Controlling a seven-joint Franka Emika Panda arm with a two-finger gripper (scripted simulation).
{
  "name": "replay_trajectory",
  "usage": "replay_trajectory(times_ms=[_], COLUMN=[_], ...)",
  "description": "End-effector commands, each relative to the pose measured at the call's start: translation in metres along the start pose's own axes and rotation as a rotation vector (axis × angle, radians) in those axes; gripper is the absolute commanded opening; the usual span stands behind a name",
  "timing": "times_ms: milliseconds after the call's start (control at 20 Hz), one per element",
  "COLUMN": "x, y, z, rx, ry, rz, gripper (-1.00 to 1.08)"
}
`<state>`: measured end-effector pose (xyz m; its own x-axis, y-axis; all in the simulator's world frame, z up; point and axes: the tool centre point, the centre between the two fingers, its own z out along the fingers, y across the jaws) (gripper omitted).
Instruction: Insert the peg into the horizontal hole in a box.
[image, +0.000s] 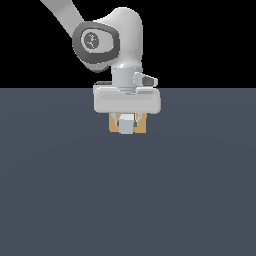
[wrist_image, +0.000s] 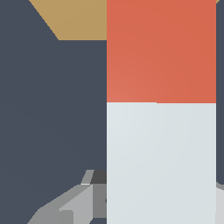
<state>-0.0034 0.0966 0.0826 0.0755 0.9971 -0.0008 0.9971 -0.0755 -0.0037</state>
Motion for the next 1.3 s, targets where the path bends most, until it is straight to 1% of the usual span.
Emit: replay_trajectory(times_ms=[0,200,350,550,750,900,1050,1250], x=[0.0,0.0,0.007,0.027,0.059,0.078,0.089,0.092], y=[0.002,0.001,0.001,0.0,0.0,0.0,0.001,0.002], z=[-0.003,-0.002,-0.001,-0.002,-0.003,-0.003,-0.003,-0.003], rx=[-0.006,-0.003,-0.003,-0.003,-0.005,-0.005,-0.005,-0.005], ry=[0.001,0.001,0.001,0.001,0.001,0.002,0.002,0.002], rz=[-0.001,0.0,0.0,0.0,0.0,0.0,0.0,0.0], gripper=[-1.0,-1.0,-1.0,-1.0,-1.0,-1.0,-1.0,-1.0])
